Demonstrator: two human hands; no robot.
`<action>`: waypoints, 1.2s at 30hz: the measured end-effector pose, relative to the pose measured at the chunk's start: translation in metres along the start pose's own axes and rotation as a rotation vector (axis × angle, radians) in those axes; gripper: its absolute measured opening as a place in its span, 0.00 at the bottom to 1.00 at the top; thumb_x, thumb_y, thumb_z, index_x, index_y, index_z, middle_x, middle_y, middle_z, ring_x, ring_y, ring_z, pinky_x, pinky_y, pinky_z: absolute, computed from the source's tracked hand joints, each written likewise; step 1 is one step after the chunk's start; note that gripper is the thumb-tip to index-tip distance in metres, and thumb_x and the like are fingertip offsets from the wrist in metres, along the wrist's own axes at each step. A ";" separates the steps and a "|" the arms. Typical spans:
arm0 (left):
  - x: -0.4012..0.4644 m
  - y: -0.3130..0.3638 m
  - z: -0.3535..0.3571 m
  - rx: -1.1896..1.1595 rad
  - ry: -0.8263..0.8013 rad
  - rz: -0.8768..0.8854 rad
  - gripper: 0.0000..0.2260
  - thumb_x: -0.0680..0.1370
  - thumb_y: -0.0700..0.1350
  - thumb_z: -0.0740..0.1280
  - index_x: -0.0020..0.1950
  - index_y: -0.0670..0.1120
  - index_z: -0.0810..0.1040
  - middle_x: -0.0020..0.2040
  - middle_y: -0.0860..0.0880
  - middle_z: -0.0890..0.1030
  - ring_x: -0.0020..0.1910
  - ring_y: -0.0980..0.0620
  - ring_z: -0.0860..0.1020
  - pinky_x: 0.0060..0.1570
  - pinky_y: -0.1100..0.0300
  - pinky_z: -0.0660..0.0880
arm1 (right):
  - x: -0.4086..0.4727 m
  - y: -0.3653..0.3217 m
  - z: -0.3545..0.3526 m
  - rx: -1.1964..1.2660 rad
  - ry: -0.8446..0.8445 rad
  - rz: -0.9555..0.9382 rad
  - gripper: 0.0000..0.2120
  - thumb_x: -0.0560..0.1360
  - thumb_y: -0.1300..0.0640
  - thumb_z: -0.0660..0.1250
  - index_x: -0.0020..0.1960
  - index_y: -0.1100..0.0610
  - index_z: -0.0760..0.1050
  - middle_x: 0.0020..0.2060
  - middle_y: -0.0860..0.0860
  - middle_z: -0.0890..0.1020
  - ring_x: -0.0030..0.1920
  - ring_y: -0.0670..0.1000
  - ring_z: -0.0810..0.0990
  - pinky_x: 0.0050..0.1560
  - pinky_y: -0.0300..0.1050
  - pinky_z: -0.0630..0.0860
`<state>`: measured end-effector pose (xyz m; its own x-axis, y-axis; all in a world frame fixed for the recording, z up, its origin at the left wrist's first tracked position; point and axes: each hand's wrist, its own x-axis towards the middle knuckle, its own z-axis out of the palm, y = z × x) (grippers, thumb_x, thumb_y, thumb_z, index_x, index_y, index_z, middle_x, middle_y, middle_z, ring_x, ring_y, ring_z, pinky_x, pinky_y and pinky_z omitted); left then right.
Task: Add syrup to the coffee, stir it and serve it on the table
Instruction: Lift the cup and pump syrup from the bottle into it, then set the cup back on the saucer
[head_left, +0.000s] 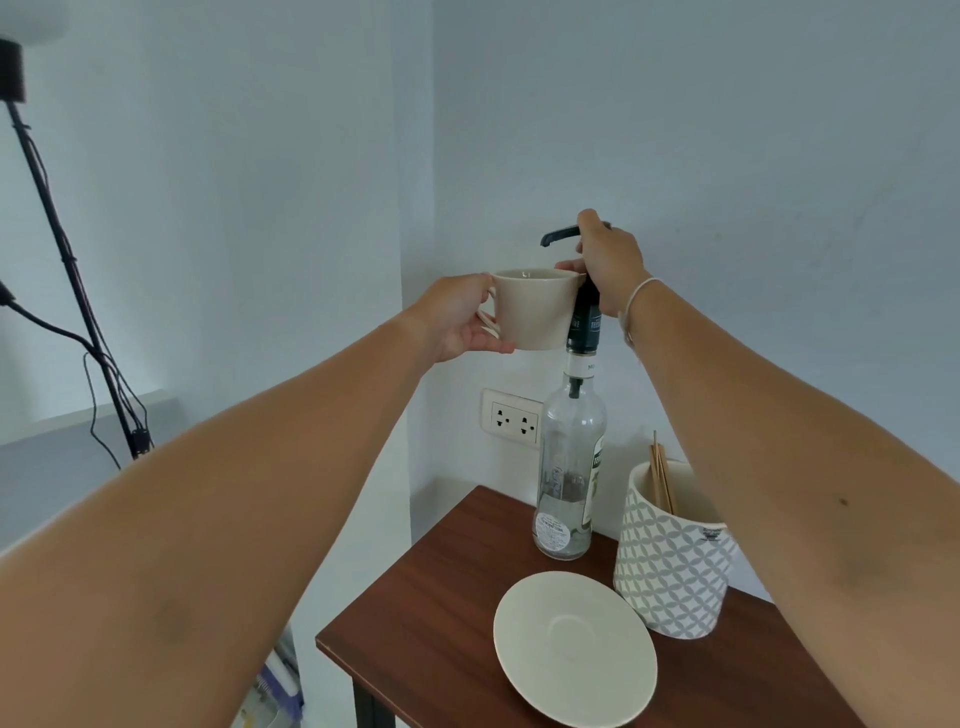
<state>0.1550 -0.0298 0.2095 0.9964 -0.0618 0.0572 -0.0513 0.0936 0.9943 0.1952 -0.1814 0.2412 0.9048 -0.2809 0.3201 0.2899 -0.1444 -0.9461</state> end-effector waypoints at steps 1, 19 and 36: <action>0.000 0.000 0.000 0.003 -0.003 0.005 0.24 0.80 0.41 0.59 0.74 0.35 0.60 0.70 0.37 0.67 0.40 0.40 0.78 0.26 0.51 0.80 | 0.000 -0.001 0.000 0.002 -0.007 0.009 0.14 0.75 0.47 0.57 0.37 0.55 0.67 0.32 0.52 0.81 0.33 0.49 0.79 0.45 0.45 0.73; -0.011 0.001 0.002 -0.007 -0.019 0.002 0.21 0.79 0.40 0.59 0.72 0.37 0.65 0.71 0.35 0.66 0.40 0.40 0.78 0.25 0.52 0.80 | -0.030 0.013 -0.014 -0.016 -0.044 -0.043 0.23 0.73 0.37 0.61 0.31 0.53 0.59 0.29 0.48 0.65 0.31 0.48 0.64 0.37 0.41 0.63; -0.058 -0.042 -0.009 -0.060 -0.037 -0.059 0.24 0.78 0.41 0.62 0.72 0.35 0.62 0.71 0.37 0.66 0.62 0.31 0.73 0.31 0.47 0.82 | -0.134 0.081 -0.045 0.060 -0.197 -0.054 0.27 0.77 0.51 0.65 0.73 0.56 0.62 0.63 0.53 0.74 0.63 0.52 0.73 0.68 0.49 0.69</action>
<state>0.0997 -0.0214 0.1639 0.9944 -0.1058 0.0034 0.0124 0.1480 0.9889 0.0834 -0.1981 0.1238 0.9292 -0.0828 0.3601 0.3522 -0.0960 -0.9310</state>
